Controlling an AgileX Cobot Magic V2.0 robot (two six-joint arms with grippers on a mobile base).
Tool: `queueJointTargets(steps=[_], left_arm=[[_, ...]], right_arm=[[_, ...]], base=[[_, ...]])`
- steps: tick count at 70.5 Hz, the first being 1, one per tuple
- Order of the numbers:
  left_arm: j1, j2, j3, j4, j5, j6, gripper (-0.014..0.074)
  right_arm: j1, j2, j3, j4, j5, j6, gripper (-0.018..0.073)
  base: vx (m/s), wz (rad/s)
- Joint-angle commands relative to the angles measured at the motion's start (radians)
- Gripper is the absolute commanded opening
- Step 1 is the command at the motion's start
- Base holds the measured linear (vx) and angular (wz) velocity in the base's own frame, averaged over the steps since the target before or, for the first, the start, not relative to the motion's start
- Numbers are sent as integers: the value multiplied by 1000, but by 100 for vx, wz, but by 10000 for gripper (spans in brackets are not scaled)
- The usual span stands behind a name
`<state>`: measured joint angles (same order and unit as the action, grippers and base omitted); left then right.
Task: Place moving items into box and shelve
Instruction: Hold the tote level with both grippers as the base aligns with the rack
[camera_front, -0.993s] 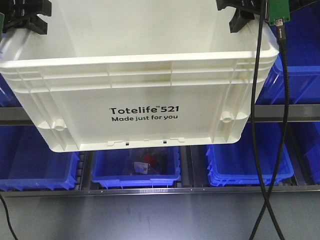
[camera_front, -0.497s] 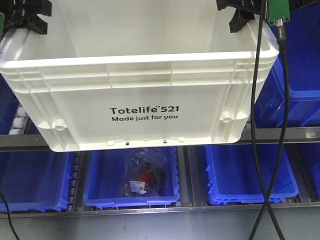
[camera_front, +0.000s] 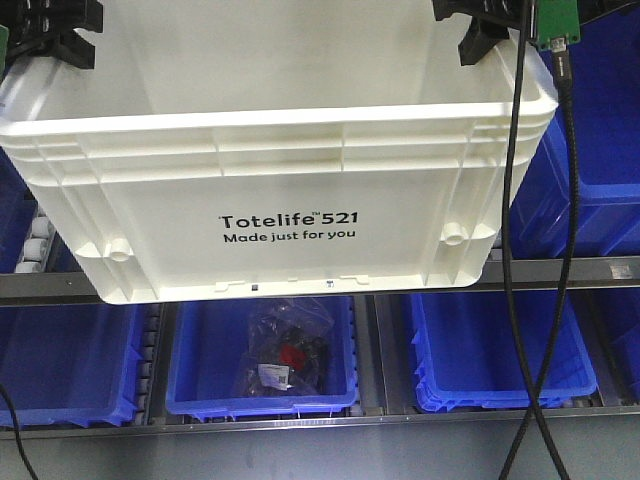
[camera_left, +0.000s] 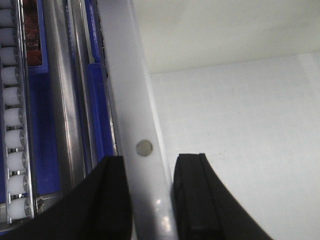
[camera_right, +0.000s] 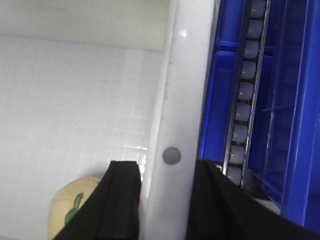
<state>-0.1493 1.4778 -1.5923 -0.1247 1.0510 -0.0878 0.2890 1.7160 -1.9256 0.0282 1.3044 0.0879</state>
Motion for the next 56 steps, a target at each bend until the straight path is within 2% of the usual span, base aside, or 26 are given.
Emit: queueJointTargets(steps=[1,56], left_arm=[[-6,-51,-44,-13,-116,24,-17],[-6,-51,-44,-13,-134,24,-17]], right_arm=[[-5,-68,-42,-16,-77,-16,-12],[-5,-68,-42,4,-84,-8,-12]], base=[[0,0],[0,0]])
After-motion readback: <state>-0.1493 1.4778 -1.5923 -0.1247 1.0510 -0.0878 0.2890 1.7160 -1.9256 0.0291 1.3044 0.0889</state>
